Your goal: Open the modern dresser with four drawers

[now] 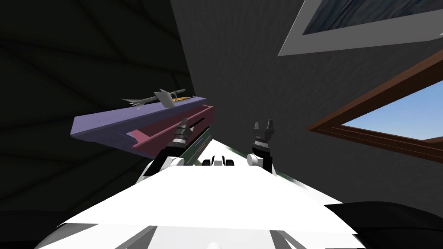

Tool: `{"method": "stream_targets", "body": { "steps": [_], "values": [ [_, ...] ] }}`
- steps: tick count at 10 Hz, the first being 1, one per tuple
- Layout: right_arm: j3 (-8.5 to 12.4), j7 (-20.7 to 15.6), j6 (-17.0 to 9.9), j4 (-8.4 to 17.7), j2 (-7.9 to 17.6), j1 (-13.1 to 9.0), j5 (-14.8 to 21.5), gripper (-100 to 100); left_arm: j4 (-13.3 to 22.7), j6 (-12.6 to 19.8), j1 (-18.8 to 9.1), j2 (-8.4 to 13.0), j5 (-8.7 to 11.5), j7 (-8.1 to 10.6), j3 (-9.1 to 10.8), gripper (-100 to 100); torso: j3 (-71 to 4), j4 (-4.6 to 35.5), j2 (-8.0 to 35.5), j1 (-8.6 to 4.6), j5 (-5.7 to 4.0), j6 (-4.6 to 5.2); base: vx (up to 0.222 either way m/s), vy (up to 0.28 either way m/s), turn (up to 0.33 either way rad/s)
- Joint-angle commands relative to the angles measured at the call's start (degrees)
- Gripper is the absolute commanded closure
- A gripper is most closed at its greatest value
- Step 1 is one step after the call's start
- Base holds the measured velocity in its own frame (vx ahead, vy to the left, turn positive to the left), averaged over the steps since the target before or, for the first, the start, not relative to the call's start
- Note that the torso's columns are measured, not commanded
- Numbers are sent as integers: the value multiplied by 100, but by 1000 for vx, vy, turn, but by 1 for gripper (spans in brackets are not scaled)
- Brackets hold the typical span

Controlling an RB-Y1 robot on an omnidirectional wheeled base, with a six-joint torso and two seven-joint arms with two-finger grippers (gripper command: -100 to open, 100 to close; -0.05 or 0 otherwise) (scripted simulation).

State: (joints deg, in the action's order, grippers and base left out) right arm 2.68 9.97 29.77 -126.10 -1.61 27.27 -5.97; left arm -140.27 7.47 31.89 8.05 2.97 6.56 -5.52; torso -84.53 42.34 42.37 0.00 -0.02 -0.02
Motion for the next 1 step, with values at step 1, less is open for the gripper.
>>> {"method": "stream_targets", "body": {
  "steps": [1],
  "values": [
    [0,0,0,0,0,0,0,0,2,2,1,0,0,0,-1,0,-1,-2,-2,1,1,0,0,0,0]
  ]
}}
